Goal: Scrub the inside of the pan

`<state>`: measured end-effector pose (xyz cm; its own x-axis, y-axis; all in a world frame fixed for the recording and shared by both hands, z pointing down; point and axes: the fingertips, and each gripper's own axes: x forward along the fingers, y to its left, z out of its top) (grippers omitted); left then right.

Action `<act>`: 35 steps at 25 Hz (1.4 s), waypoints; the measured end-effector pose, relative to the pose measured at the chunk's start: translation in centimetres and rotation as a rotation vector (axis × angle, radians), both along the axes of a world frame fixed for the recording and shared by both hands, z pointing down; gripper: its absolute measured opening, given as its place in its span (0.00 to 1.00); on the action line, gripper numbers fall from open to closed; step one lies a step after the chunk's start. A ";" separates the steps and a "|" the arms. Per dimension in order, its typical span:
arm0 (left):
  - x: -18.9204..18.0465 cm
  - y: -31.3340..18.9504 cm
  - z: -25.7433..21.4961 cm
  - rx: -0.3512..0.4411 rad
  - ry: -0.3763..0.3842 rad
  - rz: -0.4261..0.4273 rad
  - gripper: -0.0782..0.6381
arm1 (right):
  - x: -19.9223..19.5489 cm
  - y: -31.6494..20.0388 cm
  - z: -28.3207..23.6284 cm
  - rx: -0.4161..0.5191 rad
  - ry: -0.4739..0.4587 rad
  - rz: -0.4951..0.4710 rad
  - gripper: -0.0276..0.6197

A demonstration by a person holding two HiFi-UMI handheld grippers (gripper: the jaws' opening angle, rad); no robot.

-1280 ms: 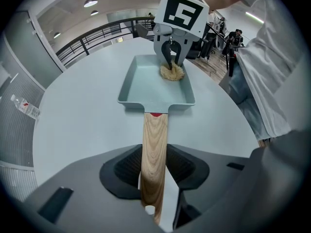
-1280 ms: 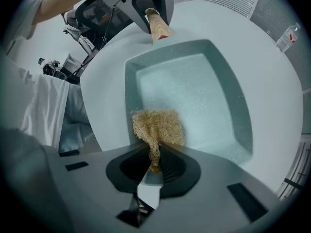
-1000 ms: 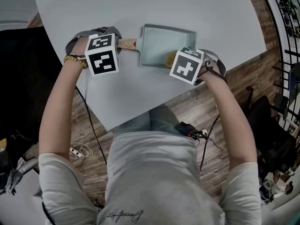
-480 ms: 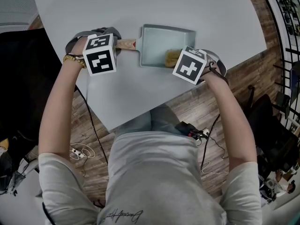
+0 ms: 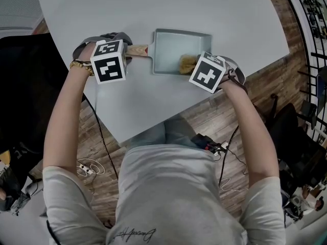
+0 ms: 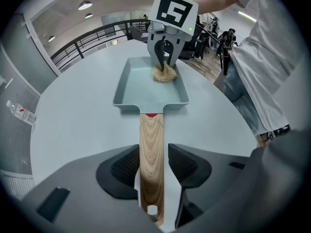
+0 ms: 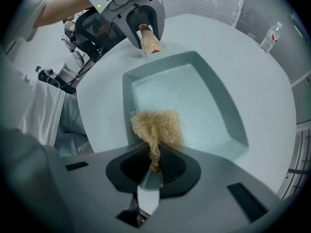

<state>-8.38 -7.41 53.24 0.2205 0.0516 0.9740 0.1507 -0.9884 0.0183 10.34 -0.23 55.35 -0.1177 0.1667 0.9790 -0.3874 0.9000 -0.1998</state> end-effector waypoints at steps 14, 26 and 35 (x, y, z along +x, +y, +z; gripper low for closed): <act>0.5 -0.4 -3.2 0.049 0.093 -0.066 0.35 | -0.5 -0.3 -0.5 0.049 -0.088 0.121 0.13; 0.9 0.6 -6.1 0.130 0.226 -0.395 0.12 | 0.1 -0.6 -4.4 0.156 -0.237 0.273 0.13; 2.6 1.9 -11.7 0.141 0.407 -0.660 0.12 | 1.1 -0.1 -9.7 0.257 -0.394 0.419 0.13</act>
<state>-5.78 -5.49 41.57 0.5031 -0.3325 0.7977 -0.5006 -0.8645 -0.0446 11.47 -0.38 45.68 -0.4820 -0.2063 0.8515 -0.6587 0.7262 -0.1970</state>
